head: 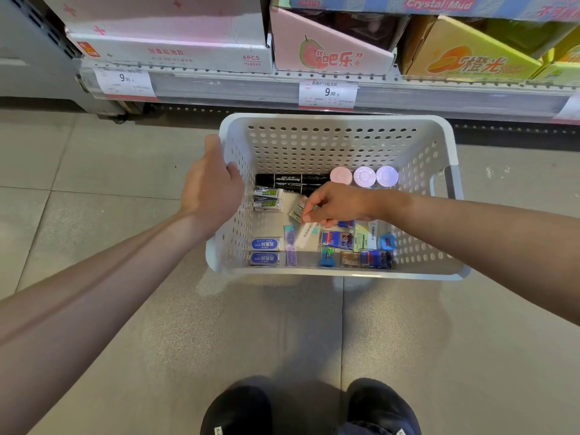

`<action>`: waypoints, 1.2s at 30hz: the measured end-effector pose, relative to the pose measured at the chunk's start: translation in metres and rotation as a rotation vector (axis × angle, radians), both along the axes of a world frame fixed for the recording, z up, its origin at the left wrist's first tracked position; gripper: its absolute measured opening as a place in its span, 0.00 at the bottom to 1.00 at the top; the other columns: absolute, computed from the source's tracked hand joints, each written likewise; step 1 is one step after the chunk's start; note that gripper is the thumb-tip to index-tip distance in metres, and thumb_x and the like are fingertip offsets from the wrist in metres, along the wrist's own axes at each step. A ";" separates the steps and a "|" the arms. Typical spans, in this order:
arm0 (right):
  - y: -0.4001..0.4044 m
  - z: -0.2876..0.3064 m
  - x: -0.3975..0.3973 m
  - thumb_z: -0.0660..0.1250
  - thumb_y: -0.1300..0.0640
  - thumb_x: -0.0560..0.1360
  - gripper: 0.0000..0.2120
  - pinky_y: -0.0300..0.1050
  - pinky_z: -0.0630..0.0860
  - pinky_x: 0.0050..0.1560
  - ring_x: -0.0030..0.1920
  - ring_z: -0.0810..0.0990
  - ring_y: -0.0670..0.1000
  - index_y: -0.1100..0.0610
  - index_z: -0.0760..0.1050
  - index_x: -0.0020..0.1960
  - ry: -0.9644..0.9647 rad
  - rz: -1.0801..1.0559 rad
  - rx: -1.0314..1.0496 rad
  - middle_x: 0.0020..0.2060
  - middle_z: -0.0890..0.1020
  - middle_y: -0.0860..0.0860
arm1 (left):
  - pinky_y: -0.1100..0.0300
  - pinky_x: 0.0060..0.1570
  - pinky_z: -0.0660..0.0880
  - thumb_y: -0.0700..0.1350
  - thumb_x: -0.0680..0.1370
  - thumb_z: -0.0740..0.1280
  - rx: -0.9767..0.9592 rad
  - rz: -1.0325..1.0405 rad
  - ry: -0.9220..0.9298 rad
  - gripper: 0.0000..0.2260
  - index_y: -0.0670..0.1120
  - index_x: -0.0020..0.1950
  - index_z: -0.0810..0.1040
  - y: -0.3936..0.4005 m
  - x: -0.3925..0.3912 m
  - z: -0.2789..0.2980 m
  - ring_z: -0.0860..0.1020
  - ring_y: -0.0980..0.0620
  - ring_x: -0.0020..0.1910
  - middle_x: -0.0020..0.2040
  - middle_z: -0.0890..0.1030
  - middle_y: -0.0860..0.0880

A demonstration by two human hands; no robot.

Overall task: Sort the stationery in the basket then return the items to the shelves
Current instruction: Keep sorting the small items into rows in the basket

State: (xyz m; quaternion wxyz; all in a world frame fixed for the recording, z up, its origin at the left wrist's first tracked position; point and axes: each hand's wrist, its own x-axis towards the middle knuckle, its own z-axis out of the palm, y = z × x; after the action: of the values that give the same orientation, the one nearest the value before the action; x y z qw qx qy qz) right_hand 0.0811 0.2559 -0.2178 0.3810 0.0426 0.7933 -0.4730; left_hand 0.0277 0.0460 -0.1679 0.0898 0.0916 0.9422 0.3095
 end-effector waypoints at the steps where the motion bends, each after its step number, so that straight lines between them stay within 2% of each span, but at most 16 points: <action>1: 0.000 -0.001 -0.001 0.66 0.60 0.76 0.09 0.31 0.77 0.37 0.35 0.75 0.43 0.65 0.79 0.53 -0.016 -0.034 -0.009 0.36 0.77 0.51 | 0.49 0.29 0.72 0.39 0.81 0.55 -0.002 0.000 0.000 0.07 0.39 0.58 0.62 0.000 0.000 0.000 0.69 0.47 0.27 0.31 0.68 0.47; 4: 0.001 -0.002 -0.002 0.65 0.62 0.77 0.11 0.26 0.75 0.35 0.37 0.75 0.43 0.69 0.78 0.55 -0.004 -0.044 0.023 0.37 0.78 0.51 | 0.51 0.29 0.71 0.39 0.81 0.55 -0.002 0.000 -0.004 0.07 0.39 0.58 0.62 0.000 0.000 0.000 0.69 0.46 0.28 0.32 0.68 0.47; 6: 0.001 -0.002 -0.003 0.65 0.64 0.76 0.10 0.29 0.74 0.35 0.37 0.75 0.45 0.67 0.77 0.56 0.037 0.002 0.090 0.40 0.78 0.53 | 0.50 0.29 0.72 0.39 0.82 0.55 -0.006 -0.002 -0.005 0.07 0.40 0.58 0.62 0.000 0.000 0.000 0.70 0.46 0.28 0.32 0.69 0.46; 9: -0.005 -0.005 -0.006 0.70 0.64 0.72 0.16 0.38 0.72 0.44 0.46 0.73 0.50 0.62 0.74 0.59 0.138 0.153 0.253 0.46 0.75 0.53 | 0.47 0.28 0.74 0.39 0.81 0.55 -0.013 0.002 -0.005 0.07 0.39 0.58 0.62 0.000 0.000 0.000 0.71 0.44 0.28 0.32 0.70 0.46; 11: -0.011 -0.006 -0.006 0.73 0.62 0.70 0.19 0.35 0.69 0.40 0.46 0.73 0.50 0.61 0.74 0.58 0.174 0.202 0.301 0.44 0.74 0.51 | 0.49 0.27 0.72 0.39 0.81 0.55 -0.016 0.006 -0.004 0.08 0.38 0.59 0.62 0.001 0.000 0.000 0.71 0.45 0.28 0.32 0.70 0.46; 14: -0.021 -0.010 -0.003 0.74 0.63 0.68 0.17 0.31 0.65 0.35 0.42 0.71 0.49 0.62 0.75 0.55 0.236 0.251 0.337 0.35 0.71 0.44 | 0.56 0.25 0.66 0.38 0.81 0.55 -0.012 0.009 0.003 0.07 0.38 0.58 0.62 0.001 0.000 -0.001 0.68 0.49 0.26 0.31 0.68 0.47; 16: -0.027 -0.012 -0.001 0.73 0.64 0.69 0.14 0.36 0.65 0.35 0.42 0.72 0.49 0.62 0.76 0.53 0.278 0.272 0.358 0.36 0.72 0.46 | 0.57 0.25 0.64 0.38 0.81 0.55 -0.006 0.005 0.003 0.06 0.40 0.57 0.62 0.000 0.000 -0.001 0.67 0.50 0.26 0.30 0.67 0.48; 21: -0.038 -0.019 0.004 0.69 0.62 0.72 0.12 0.45 0.72 0.50 0.52 0.77 0.54 0.59 0.75 0.56 0.374 0.403 0.519 0.52 0.79 0.54 | 0.52 0.27 0.70 0.39 0.81 0.55 0.016 -0.009 -0.006 0.06 0.41 0.57 0.61 0.000 0.001 0.000 0.69 0.48 0.27 0.31 0.68 0.47; 27: -0.052 -0.015 0.010 0.61 0.67 0.76 0.11 0.48 0.77 0.51 0.53 0.78 0.59 0.63 0.74 0.58 0.417 0.542 0.644 0.55 0.77 0.59 | 0.51 0.27 0.70 0.38 0.81 0.55 0.011 -0.001 -0.002 0.08 0.38 0.60 0.62 0.000 0.000 0.000 0.69 0.49 0.26 0.30 0.67 0.48; 31: -0.058 -0.007 0.017 0.61 0.72 0.73 0.14 0.44 0.72 0.42 0.51 0.78 0.61 0.66 0.74 0.58 0.451 0.562 0.719 0.56 0.73 0.62 | 0.45 0.27 0.75 0.39 0.81 0.55 0.013 0.000 -0.016 0.08 0.39 0.60 0.62 0.000 0.001 0.002 0.70 0.48 0.26 0.31 0.69 0.47; 36: -0.060 -0.005 0.022 0.61 0.73 0.74 0.14 0.45 0.74 0.46 0.54 0.78 0.59 0.64 0.72 0.58 0.440 0.552 0.714 0.56 0.75 0.60 | 0.46 0.27 0.74 0.39 0.81 0.55 0.009 -0.004 -0.007 0.08 0.40 0.60 0.62 0.000 0.001 0.001 0.71 0.47 0.26 0.31 0.69 0.47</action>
State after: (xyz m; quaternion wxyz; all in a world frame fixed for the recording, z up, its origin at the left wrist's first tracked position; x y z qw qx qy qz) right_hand 0.1036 0.1954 -0.2232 0.2774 -0.1419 0.9488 -0.0514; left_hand 0.0285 0.0460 -0.1672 0.0931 0.0927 0.9403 0.3138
